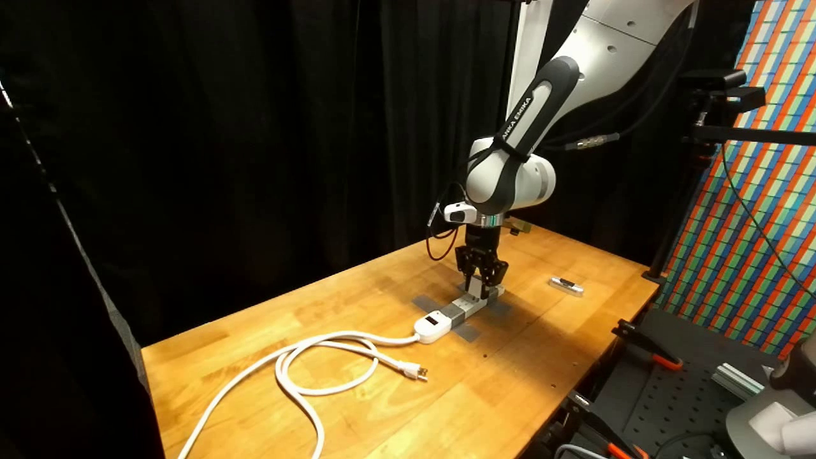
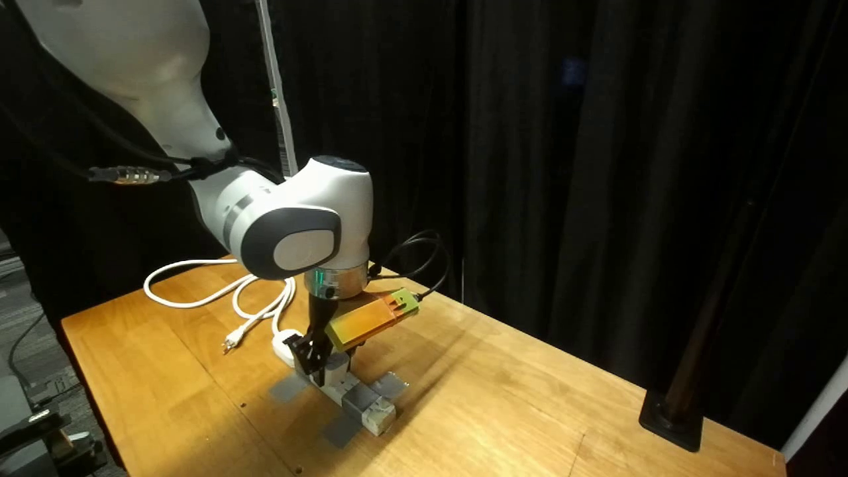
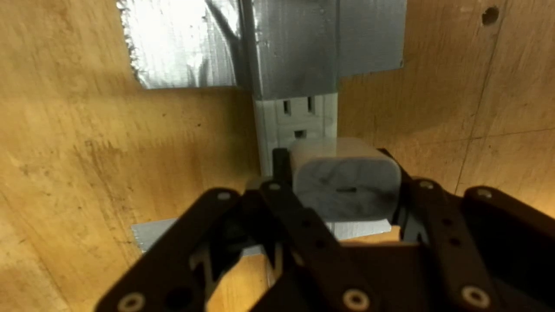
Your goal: Plug the charger head into the adapter
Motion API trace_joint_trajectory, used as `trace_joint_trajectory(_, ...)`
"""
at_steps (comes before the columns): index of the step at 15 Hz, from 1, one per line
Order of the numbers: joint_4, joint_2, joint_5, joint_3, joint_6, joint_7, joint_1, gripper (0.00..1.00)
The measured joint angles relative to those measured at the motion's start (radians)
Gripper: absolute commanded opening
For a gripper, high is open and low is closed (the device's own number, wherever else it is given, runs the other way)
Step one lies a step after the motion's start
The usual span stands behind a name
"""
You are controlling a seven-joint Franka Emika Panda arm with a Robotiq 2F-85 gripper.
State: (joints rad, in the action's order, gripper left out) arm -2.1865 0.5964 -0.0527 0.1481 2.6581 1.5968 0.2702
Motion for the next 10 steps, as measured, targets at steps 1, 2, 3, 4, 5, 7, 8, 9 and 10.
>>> trace_joint_trajectory(1, -0.003, -0.002, 0.000, 0.000, 0.004, 0.003, 0.000, 0.23)
trace_joint_trajectory(2, -0.007, -0.005, 0.000, 0.002, 0.010, 0.004, 0.000, 0.23)
trace_joint_trajectory(3, -0.012, -0.009, 0.000, 0.006, 0.018, 0.005, 0.000, 0.23)
trace_joint_trajectory(4, -0.017, -0.014, 0.000, 0.012, 0.023, 0.005, 0.000, 0.23)
trace_joint_trajectory(5, -0.024, -0.021, 0.000, 0.016, 0.029, 0.005, 0.000, 0.23)
trace_joint_trajectory(7, -0.035, -0.034, 0.000, 0.023, 0.038, 0.004, -0.002, 0.23)
trace_joint_trajectory(8, -0.039, -0.039, 0.000, 0.025, 0.039, 0.004, -0.003, 0.23)
trace_joint_trajectory(9, -0.041, -0.043, 0.000, 0.025, 0.042, 0.004, -0.004, 0.23)
trace_joint_trajectory(10, -0.043, -0.045, 0.000, 0.025, 0.050, 0.004, -0.005, 0.23)
